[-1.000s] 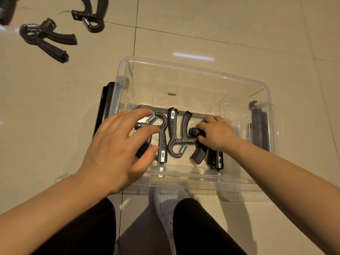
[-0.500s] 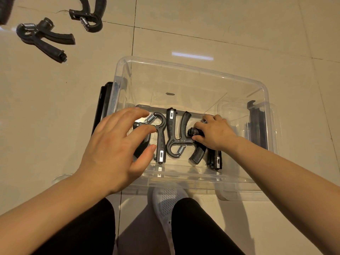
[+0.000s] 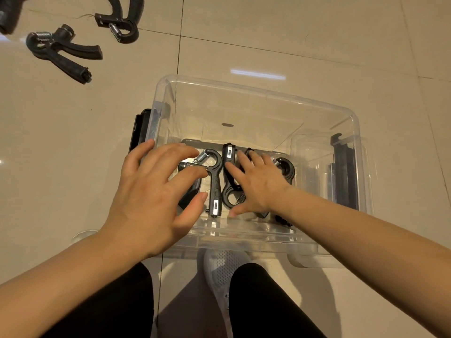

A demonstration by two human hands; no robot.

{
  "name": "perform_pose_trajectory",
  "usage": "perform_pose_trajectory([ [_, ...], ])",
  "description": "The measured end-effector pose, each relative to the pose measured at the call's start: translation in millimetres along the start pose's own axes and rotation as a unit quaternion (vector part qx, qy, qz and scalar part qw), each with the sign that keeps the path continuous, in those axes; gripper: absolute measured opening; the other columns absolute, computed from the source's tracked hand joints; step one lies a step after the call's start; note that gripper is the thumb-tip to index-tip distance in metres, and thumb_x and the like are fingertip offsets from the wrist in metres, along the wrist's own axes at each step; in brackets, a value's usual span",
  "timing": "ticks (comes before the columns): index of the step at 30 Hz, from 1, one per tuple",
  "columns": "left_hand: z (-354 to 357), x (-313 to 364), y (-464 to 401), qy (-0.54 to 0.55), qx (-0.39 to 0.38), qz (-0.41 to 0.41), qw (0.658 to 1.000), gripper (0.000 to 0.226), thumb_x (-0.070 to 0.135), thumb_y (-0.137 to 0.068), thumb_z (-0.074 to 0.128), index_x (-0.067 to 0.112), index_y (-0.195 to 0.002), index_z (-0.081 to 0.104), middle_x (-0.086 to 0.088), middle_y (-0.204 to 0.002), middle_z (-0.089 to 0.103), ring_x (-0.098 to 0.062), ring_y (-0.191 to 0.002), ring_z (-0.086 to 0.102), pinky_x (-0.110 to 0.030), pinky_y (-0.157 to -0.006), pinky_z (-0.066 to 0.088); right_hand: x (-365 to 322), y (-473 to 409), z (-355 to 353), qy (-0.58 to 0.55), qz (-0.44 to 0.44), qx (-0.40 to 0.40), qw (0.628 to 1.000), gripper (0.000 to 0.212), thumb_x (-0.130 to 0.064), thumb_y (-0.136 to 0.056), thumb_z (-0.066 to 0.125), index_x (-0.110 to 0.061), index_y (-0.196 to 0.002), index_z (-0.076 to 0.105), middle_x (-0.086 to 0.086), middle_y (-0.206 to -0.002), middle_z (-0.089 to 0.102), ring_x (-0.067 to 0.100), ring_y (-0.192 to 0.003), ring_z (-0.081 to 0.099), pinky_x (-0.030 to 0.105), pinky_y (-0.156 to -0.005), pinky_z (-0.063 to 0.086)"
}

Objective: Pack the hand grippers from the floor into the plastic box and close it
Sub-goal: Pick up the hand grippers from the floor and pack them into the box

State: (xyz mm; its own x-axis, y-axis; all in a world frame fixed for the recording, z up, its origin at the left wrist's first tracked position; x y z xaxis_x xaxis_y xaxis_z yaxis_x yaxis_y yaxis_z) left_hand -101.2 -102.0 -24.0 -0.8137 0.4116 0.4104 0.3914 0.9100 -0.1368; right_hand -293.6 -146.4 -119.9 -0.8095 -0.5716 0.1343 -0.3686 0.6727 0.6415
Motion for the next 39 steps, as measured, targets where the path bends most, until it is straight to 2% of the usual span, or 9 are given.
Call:
perform_pose_trajectory([
  [3,0.1,0.2,-0.3,0.003,0.001,0.001,1.0,0.027,0.033,-0.081,0.057,0.016,-0.099,0.069,-0.005,-0.119,0.06,-0.022,-0.116,0.05,-0.046,-0.109,0.022,-5.6,-6.8,9.2,0.048,0.004,0.003,0.999,0.118,-0.082,-0.07,0.045,-0.013,-0.149,-0.009,0.024,-0.154,0.009,0.045,-0.139,0.016,0.053,-0.114,0.014],
  [13,0.0,-0.5,-0.1,0.011,0.013,-0.006,1.0,0.026,0.031,-0.08,0.057,0.016,-0.097,0.07,-0.005,-0.12,0.06,-0.024,-0.116,0.05,-0.047,-0.108,0.023,-2.3,-3.9,7.0,0.034,0.013,0.018,0.999,0.114,-0.082,-0.073,0.041,-0.016,-0.149,-0.01,0.022,-0.155,0.007,0.043,-0.14,0.014,0.057,-0.114,0.01],
  [16,-2.0,-2.5,0.5,0.035,0.037,-0.023,0.998,0.024,0.028,-0.083,0.052,0.017,-0.094,0.07,-0.005,-0.117,0.061,-0.023,-0.117,0.05,-0.044,-0.108,0.023,-12.4,-6.9,-3.9,0.035,-0.04,0.044,0.998,0.111,-0.079,-0.074,0.044,-0.017,-0.149,-0.008,0.017,-0.156,0.002,0.039,-0.142,0.008,0.058,-0.114,0.009],
  [19,-2.9,-5.7,0.8,0.06,0.052,-0.041,0.996,0.024,0.023,-0.085,0.048,0.017,-0.094,0.069,-0.004,-0.116,0.06,-0.022,-0.115,0.049,-0.047,-0.105,0.027,-24.1,-18.9,-10.6,0.049,-0.075,0.019,0.996,0.11,-0.076,-0.075,0.048,-0.016,-0.15,-0.005,0.015,-0.157,-0.001,0.036,-0.144,0.001,0.06,-0.113,0.006],
  [23,-1.0,-8.3,1.8,0.064,0.056,-0.042,0.996,0.023,0.021,-0.085,0.048,0.017,-0.095,0.069,-0.004,-0.117,0.059,-0.023,-0.114,0.049,-0.049,-0.104,0.029,-27.1,-24.6,-16.2,0.037,-0.106,0.012,0.994,0.104,-0.069,-0.078,0.053,-0.014,-0.15,0.003,0.007,-0.156,0.014,0.028,-0.145,0.006,0.06,-0.113,0.002],
  [29,0.2,-9.7,0.8,0.07,0.064,-0.04,0.995,0.021,0.025,-0.083,0.052,0.02,-0.094,0.068,-0.002,-0.113,0.06,-0.021,-0.112,0.051,-0.048,-0.105,0.028,-24.1,-19.1,-20.9,-0.004,-0.121,0.0,0.993,0.096,-0.06,-0.083,0.054,-0.021,-0.151,-0.002,-0.001,-0.159,0.009,0.02,-0.146,0.003,0.061,-0.112,-0.002],
  [31,-0.3,-9.5,0.6,0.082,0.068,-0.041,0.993,0.02,0.026,-0.082,0.053,0.019,-0.092,0.068,0.0,-0.111,0.061,-0.019,-0.111,0.051,-0.046,-0.105,0.028,-17.4,-11.2,-26.8,-0.066,-0.096,0.02,0.993,0.086,-0.053,-0.087,0.054,-0.025,-0.151,0.004,-0.003,-0.159,0.006,0.02,-0.146,0.005,0.056,-0.114,0.002],
  [35,-3.2,-12.9,0.2,0.137,0.064,-0.044,0.988,0.021,0.032,-0.084,0.052,0.022,-0.095,0.067,0.005,-0.109,0.06,-0.014,-0.109,0.051,-0.043,-0.103,0.03,4.4,27.4,-56.6,-0.098,-0.045,0.064,0.992,0.069,-0.043,-0.088,0.056,-0.026,-0.146,0.023,0.002,-0.159,-0.001,0.026,-0.141,0.019,0.044,-0.111,0.025],
  [39,-31.3,-12.2,-4.9,0.152,-0.016,-0.014,0.988,0.032,0.043,-0.084,0.045,0.029,-0.106,0.064,0.011,-0.113,0.056,-0.011,-0.111,0.048,-0.037,-0.097,0.033,20.5,77.8,-105.8,-0.07,-0.014,0.04,0.997,0.057,-0.042,-0.09,0.055,-0.025,-0.14,0.033,0.002,-0.157,0.008,0.027,-0.13,0.039,0.038,-0.1,0.039],
])
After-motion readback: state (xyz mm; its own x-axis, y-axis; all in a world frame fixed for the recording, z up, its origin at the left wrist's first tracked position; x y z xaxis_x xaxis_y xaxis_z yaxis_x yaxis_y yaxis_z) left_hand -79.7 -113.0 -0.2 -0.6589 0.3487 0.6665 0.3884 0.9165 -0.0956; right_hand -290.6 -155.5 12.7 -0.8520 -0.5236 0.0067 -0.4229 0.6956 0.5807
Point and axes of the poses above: each hand's wrist, its own y-axis away from the middle knuckle, its own z-axis out of the palm, x = y × z, the point moved 3 cm from there along -y, towards the middle knuckle
